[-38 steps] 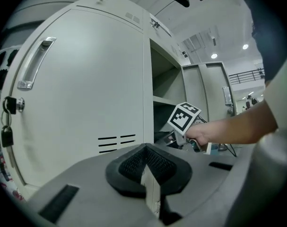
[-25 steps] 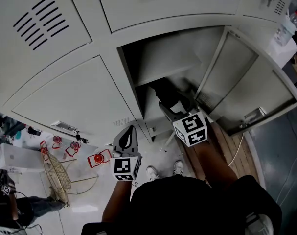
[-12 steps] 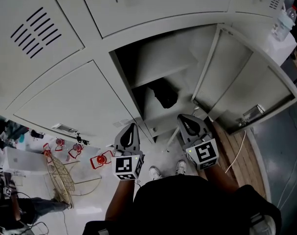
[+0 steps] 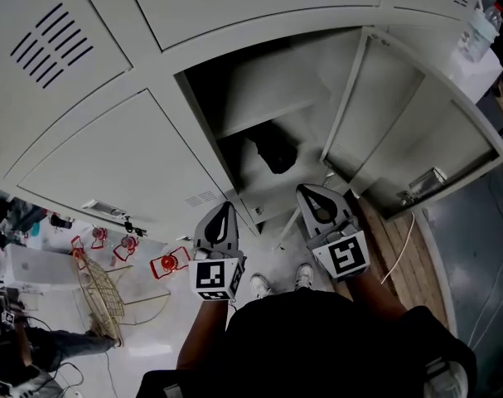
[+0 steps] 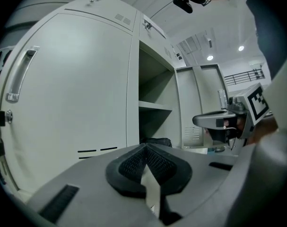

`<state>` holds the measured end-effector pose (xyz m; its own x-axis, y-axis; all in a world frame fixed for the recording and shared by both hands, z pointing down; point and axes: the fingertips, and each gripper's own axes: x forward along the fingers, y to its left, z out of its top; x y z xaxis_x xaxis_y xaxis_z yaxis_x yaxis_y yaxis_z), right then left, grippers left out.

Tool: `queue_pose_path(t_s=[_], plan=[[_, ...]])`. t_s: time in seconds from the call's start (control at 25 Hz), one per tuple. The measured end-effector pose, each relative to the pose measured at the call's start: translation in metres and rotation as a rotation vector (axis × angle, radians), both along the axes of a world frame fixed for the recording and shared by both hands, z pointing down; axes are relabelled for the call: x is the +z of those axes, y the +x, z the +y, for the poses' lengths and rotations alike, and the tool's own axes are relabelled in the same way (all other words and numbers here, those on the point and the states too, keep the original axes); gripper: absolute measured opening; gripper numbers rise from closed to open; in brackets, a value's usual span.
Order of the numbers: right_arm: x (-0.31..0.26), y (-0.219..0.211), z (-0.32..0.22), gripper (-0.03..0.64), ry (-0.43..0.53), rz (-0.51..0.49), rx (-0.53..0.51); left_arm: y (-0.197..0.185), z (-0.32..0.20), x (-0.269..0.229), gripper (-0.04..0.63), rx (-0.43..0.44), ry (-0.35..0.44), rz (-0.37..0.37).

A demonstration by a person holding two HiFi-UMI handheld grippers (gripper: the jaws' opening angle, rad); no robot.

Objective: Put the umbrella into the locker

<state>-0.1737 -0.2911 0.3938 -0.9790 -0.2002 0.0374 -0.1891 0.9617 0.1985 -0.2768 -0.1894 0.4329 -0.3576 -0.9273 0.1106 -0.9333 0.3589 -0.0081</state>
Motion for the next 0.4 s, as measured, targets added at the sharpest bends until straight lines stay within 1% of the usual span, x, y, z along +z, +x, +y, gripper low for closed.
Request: queue_pose_path(t_s=[0.08,0.16,0.28,0.4], plan=[[-0.002,0.0009,0.0008,-0.003,-0.016,-0.019,-0.002,0.001,0.0001,-0.0003,-0.002,0.0,-0.001,-0.003],[-0.0029,0.0017,0.0029,-0.003,0.003,-0.026,-0.012,0.0024,0.0,-0.0007,-0.002,0.0,-0.002,-0.005],[-0.0009,0.0016,0.0051,-0.003,0.024,-0.016,-0.02,0.0055,0.001,0.003,-0.002,0.005,-0.034,0.016],[0.0023,0.0006,0.0067,-0.003,0.029,-0.004,-0.019,0.0052,0.0015,0.0016,-0.002,0.004,-0.024,0.007]])
